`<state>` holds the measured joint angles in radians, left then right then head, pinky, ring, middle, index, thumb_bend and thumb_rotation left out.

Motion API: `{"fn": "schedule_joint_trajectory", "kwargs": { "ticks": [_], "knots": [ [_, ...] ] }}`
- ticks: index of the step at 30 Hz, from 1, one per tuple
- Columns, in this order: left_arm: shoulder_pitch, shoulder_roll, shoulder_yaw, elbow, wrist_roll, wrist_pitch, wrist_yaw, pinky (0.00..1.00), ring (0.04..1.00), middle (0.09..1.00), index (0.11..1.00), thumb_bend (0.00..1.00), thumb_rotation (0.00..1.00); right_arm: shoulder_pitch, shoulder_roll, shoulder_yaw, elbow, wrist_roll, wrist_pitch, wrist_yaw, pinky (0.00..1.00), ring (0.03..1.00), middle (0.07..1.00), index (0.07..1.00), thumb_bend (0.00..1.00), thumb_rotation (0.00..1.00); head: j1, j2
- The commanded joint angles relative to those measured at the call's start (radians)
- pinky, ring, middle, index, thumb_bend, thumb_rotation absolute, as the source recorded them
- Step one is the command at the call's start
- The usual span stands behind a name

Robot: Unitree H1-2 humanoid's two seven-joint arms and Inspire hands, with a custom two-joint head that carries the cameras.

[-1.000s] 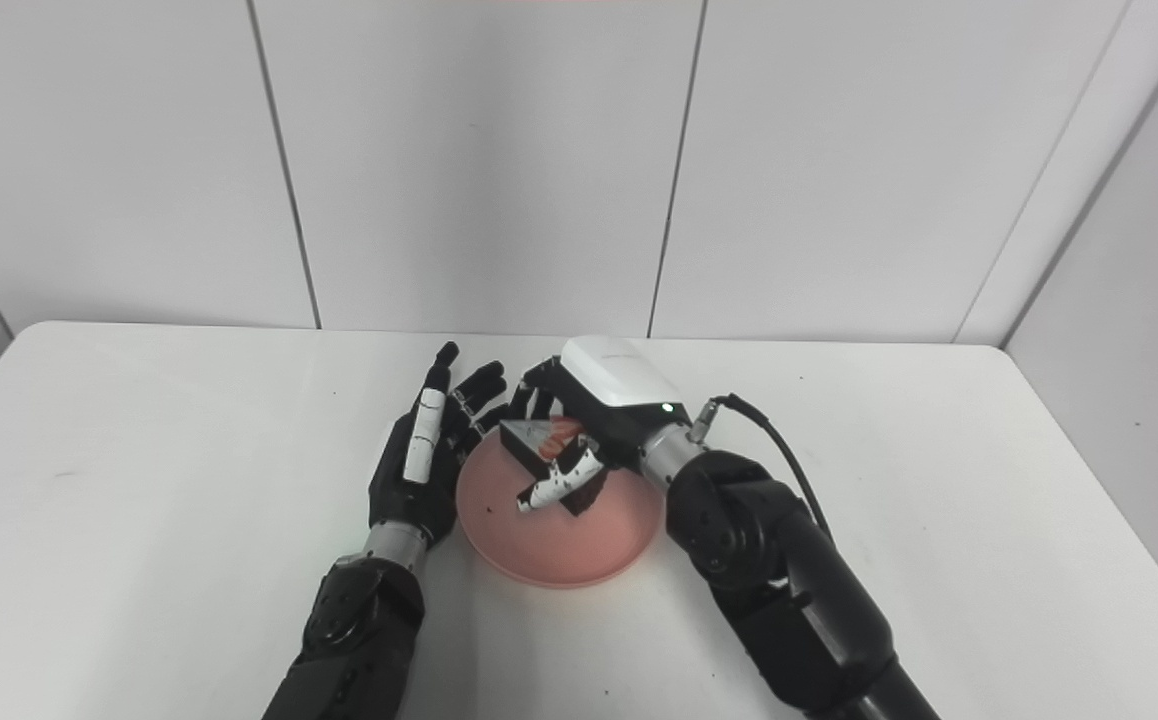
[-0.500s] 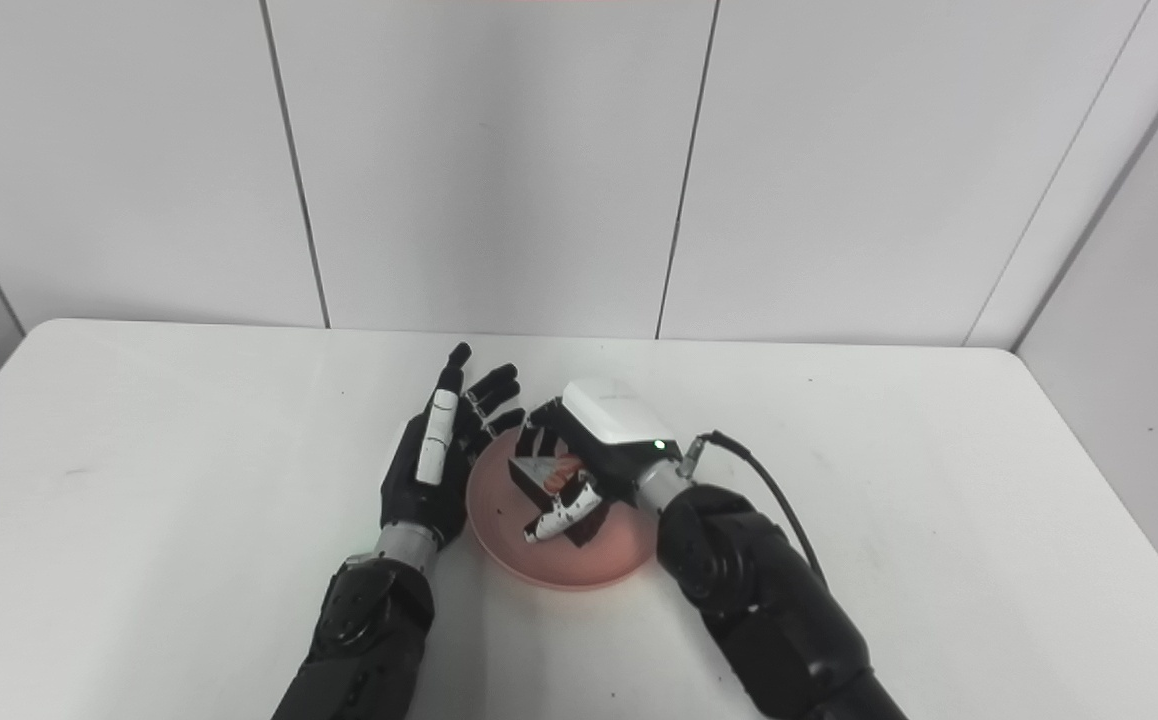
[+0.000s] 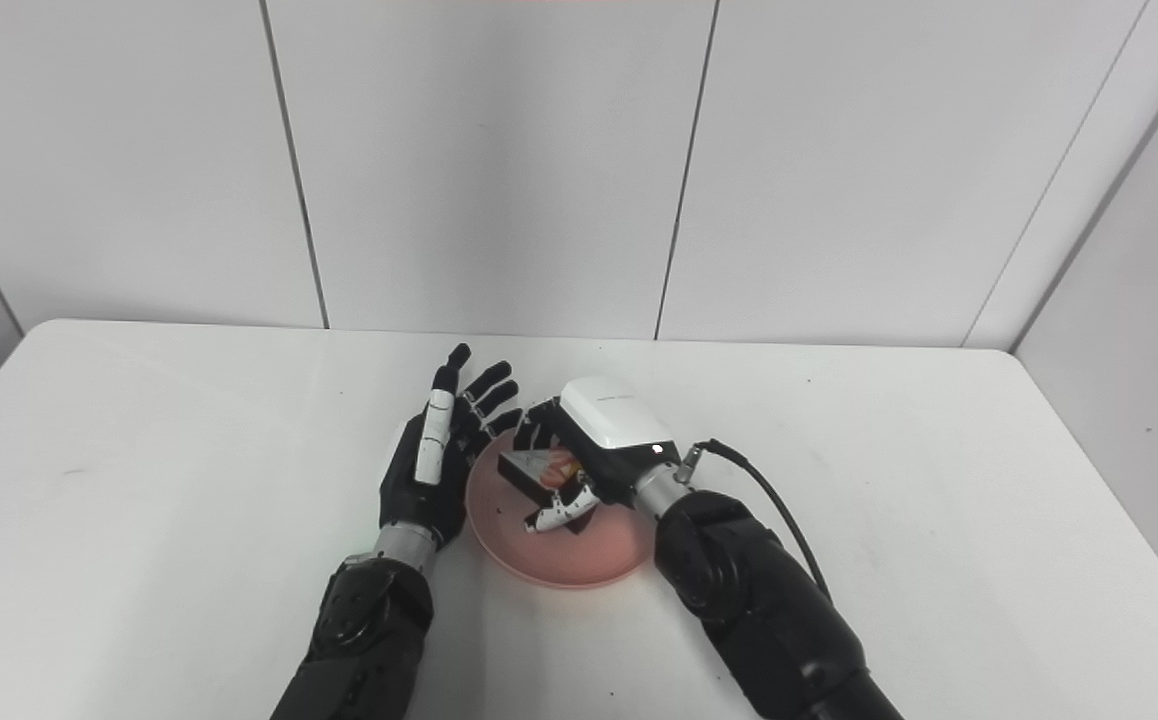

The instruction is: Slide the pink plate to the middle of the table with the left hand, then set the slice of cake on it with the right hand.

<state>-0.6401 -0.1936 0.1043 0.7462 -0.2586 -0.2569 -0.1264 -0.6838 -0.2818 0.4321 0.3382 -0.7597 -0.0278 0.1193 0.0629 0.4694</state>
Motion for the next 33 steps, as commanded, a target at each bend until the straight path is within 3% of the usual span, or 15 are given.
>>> {"fn": "schedule_joint_trajectory", "kwargs": {
  "ticks": [1,6,10,14,17,20,23,26,29,32,33],
  "knots": [
    [0.056,0.006,0.001,0.048,0.003,0.014,-0.001,0.75,0.856,0.850,0.952,0.89,0.80,-0.021,-0.017,-0.022,-0.038,0.011,-0.051,-0.040,0.54,0.659,0.721,0.684,0.86,0.74,0.000,-0.001],
    [0.056,0.009,0.011,0.045,-0.015,0.024,-0.010,0.78,0.859,0.820,0.949,0.89,0.78,0.008,-0.032,-0.042,-0.063,0.030,-0.067,-0.042,0.59,0.711,0.752,0.725,0.97,0.84,-0.001,-0.002],
    [0.066,0.007,0.013,0.027,-0.020,0.036,-0.013,0.80,0.855,0.812,0.949,0.90,0.76,0.045,-0.044,-0.062,-0.121,0.042,-0.054,-0.033,0.60,0.726,0.759,0.734,0.92,0.83,0.003,-0.006],
    [0.076,0.006,0.012,0.014,-0.018,0.039,-0.008,0.79,0.853,0.808,0.949,0.90,0.77,0.086,-0.027,-0.119,-0.123,0.093,-0.173,-0.161,0.53,0.634,0.674,0.648,0.92,0.72,0.006,-0.010],
    [0.079,0.005,0.024,0.003,-0.032,0.051,-0.003,0.80,0.851,0.800,0.945,0.91,0.74,0.112,-0.001,-0.178,-0.083,0.132,-0.320,-0.319,0.48,0.555,0.595,0.577,0.92,0.67,0.008,-0.021],
    [0.081,0.010,0.024,0.006,-0.024,0.032,0.003,0.81,0.857,0.804,0.947,0.94,0.73,0.128,0.036,-0.239,-0.025,0.177,-0.424,-0.456,0.49,0.548,0.576,0.550,0.87,0.68,0.009,-0.031],
    [0.085,0.018,0.009,0.002,0.009,-0.008,0.015,0.83,0.890,0.843,0.964,0.91,0.75,0.138,0.056,-0.262,0.013,0.267,-0.442,-0.532,0.53,0.573,0.589,0.564,0.72,0.79,0.016,-0.037],
    [0.093,0.022,-0.001,-0.009,0.040,-0.048,0.029,0.85,0.911,0.882,0.972,0.89,0.75,0.154,0.088,-0.307,0.055,0.449,-0.442,-0.514,0.58,0.618,0.629,0.593,0.70,0.89,0.021,-0.039],
    [0.101,0.019,0.000,-0.022,0.049,-0.067,0.045,0.89,0.929,0.922,0.972,0.85,0.75,0.161,0.128,-0.374,0.106,0.673,-0.441,-0.412,0.64,0.687,0.701,0.644,0.73,0.98,0.022,-0.033],
    [0.114,0.019,-0.005,-0.051,0.071,-0.066,0.075,0.92,0.954,0.951,0.965,0.84,0.75,0.160,0.170,-0.449,0.152,0.888,-0.428,-0.292,0.69,0.716,0.723,0.663,0.76,0.98,0.031,-0.021],
    [0.120,0.020,-0.013,-0.062,0.100,-0.072,0.103,0.95,0.964,0.963,0.959,0.82,0.74,0.158,0.183,-0.475,0.175,0.952,-0.417,-0.256,0.73,0.737,0.748,0.682,0.77,0.94,0.032,-0.019]
  ]
}}
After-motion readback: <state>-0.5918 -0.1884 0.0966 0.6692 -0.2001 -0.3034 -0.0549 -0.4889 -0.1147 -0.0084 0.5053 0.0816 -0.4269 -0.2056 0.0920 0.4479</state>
